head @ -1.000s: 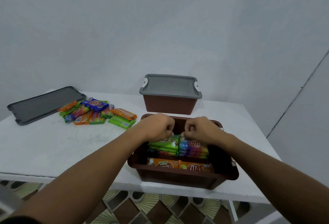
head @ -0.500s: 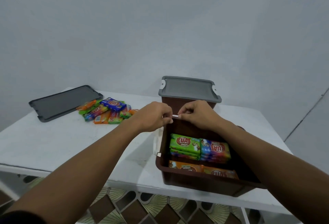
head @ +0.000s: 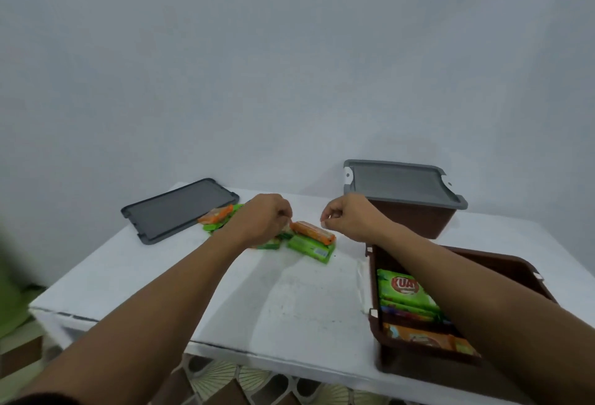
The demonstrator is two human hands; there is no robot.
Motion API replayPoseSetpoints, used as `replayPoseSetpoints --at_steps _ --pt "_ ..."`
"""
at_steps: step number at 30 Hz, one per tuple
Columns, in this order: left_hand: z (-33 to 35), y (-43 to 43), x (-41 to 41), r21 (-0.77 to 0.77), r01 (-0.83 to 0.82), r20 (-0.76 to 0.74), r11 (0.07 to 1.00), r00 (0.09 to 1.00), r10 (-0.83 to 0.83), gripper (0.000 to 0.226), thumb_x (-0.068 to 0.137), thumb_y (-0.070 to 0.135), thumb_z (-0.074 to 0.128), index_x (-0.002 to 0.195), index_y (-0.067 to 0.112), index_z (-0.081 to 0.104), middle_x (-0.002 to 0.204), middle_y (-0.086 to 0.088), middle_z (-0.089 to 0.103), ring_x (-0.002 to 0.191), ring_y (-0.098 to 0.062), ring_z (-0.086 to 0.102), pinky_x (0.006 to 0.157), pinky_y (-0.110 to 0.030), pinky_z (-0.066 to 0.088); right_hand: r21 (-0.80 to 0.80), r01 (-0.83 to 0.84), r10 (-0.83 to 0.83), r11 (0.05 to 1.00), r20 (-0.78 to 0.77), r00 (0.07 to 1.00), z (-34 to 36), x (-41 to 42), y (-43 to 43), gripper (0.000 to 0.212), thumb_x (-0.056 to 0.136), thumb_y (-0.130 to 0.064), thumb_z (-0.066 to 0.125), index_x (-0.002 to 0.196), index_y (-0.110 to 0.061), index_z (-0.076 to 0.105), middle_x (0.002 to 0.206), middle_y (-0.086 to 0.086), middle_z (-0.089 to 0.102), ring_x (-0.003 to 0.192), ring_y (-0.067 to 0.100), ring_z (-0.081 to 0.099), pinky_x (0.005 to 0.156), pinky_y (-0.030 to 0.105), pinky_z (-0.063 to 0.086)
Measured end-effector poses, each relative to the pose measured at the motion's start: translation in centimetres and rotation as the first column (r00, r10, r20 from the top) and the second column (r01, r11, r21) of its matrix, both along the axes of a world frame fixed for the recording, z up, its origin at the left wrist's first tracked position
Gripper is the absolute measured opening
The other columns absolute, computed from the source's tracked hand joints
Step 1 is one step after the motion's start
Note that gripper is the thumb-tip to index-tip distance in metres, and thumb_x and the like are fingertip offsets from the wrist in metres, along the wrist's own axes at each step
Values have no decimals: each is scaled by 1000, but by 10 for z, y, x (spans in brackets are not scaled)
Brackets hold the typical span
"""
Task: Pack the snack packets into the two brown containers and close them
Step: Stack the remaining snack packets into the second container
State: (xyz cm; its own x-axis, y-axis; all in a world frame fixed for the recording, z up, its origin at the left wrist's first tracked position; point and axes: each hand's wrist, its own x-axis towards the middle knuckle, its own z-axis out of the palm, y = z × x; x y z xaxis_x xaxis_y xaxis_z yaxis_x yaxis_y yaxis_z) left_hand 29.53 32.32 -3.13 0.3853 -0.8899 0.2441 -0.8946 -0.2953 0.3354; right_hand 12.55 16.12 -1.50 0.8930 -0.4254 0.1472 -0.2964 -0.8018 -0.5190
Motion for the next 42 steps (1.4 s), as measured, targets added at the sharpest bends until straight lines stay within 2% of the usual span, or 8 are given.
replayPoseSetpoints --at_steps 8,14,17,19,23,28,35,42 --pt "-22 9 60 74 -291 42 954 957 288 24 93 15 58 110 18 74 114 -4 70 100 -25 64 81 -36 54 -72 19 -38 997 -269 962 -17 60 -12 23 84 -11 55 85 -7 78 88 2 76 79 19 68 72 31 58" --pt "-39 -1 90 190 -322 52 927 947 318 26 95 30 59 118 31 70 120 1 68 100 -20 64 84 -40 57 -143 6 -73 990 -470 880 -36 92 -24 30 85 -5 46 57 -12 42 60 5 45 65 22 43 51 25 33" --pt "-40 -12 99 288 -228 43 930 973 226 49 96 23 56 143 34 51 146 1 56 124 -22 57 101 -45 51 -144 -36 -48 989 -541 840 -41 104 -28 24 99 -21 47 106 -15 69 107 7 67 103 27 60 82 28 52" --pt "-42 -18 100 405 -152 57 901 988 141 72 96 12 53 159 34 25 167 5 26 149 -24 32 118 -54 33 -148 -79 -26 986 -603 798 -45 112 -30 51 103 -37 44 147 -12 45 145 12 52 129 29 51 105 37 45" --pt "-52 -37 108 522 -94 112 848 993 41 92 92 0 51 162 33 2 171 9 -1 157 -23 7 122 -61 10 -130 -92 -16 987 -652 758 -61 125 -38 69 98 -49 53 153 -13 31 145 13 50 127 29 51 103 39 45" --pt "-54 -59 114 548 -106 221 830 975 -22 84 94 7 52 161 33 10 169 4 17 149 -33 20 117 -64 15 -158 -73 -39 985 -610 791 -75 129 -48 38 93 -39 63 121 -13 64 113 8 68 96 22 63 83 33 53" --pt "-44 -67 116 564 -77 246 822 966 -78 70 88 33 70 151 30 39 149 -1 46 133 -27 38 109 -59 25 -164 -91 -18 982 -567 824 -61 126 -55 23 96 -15 51 116 -9 62 111 11 65 95 25 63 81 37 54" --pt "-18 -58 93 460 -22 240 887 966 -100 70 83 46 76 145 31 46 138 2 53 127 -22 43 103 -51 30 235 51 31 971 -332 943 -33 105 -53 29 105 -21 42 126 -12 58 120 8 66 105 26 67 83 35 57"
